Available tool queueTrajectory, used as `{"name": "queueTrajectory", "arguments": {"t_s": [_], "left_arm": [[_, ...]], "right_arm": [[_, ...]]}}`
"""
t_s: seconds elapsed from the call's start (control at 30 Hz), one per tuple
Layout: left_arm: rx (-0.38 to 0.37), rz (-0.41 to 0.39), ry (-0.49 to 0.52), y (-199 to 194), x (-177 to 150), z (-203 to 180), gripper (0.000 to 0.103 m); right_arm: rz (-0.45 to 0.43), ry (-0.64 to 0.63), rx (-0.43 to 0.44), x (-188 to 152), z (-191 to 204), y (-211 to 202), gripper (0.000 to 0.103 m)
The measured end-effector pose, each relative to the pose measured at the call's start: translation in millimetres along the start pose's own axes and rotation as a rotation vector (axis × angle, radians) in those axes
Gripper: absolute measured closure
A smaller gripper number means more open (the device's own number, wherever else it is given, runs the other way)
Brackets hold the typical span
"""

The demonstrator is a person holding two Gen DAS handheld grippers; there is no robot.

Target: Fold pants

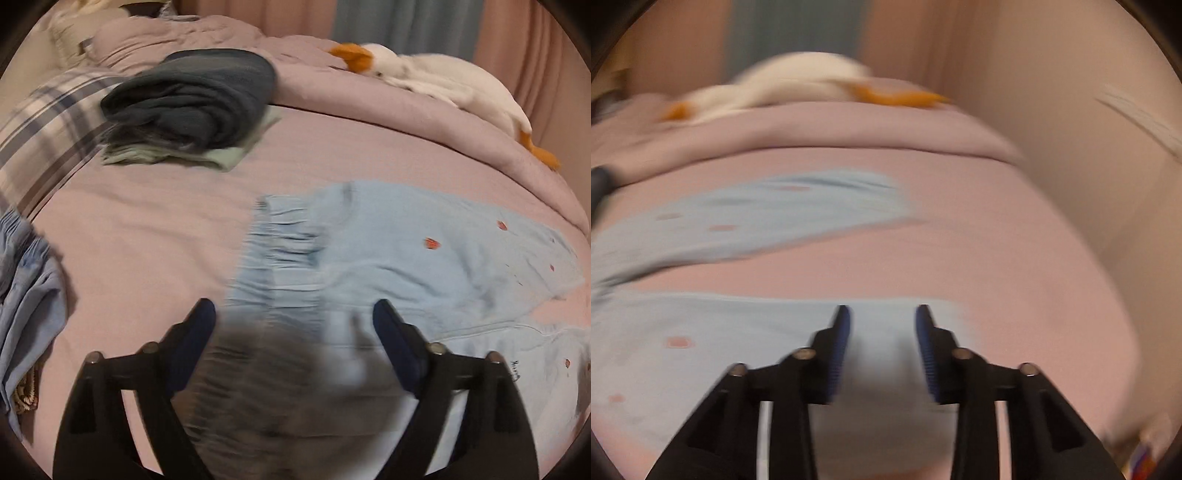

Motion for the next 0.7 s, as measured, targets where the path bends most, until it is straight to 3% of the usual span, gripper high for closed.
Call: {"name": "queueTrajectory", "arguments": {"t_s": [0.1,0.13,0.23,0.3,0.33,0.37,0.43,0.53,0.7], "left_arm": [[0.01,0.073,-0.06,10,-13,27,0.015],[-0.029,0.083,-0.097,11,-16,33,0.015],[-0.074,0.089,-0.143,10,-14,40,0.017],[-0.079,0.097,-0.129,11,-9,43,0.017],[-0.095,0.103,-0.129,12,-6,44,0.017],[-0.121,0.108,-0.129,14,-1,44,0.016],[-0.153,0.12,-0.124,21,10,45,0.016],[-0.199,0.146,-0.111,39,27,44,0.016],[-0.302,0.177,-0.11,64,50,33,0.016]], "right_arm": [[0.014,-0.08,0.223,4,90,12,0.063],[0.022,-0.113,0.291,4,121,18,0.063],[0.07,-0.232,0.371,-10,195,39,0.063],[0.163,-0.335,0.399,-34,228,62,0.063],[0.183,-0.369,0.385,-42,231,67,0.061],[0.145,-0.395,0.375,-36,234,68,0.057],[0.189,-0.422,0.373,-22,235,68,0.054],[0.147,-0.412,0.432,12,243,64,0.054],[0.08,-0.449,0.445,64,263,80,0.045]]}}
Point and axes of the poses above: each gripper's, at about its wrist camera, not at the fingertips, and y roughly the way its jaws point, z to its left, x to its top, the point moved 10 cm from there along y, roughly the way its jaws point, and after that the axes turned 3 degrees about -z, right-handed, at the moved point
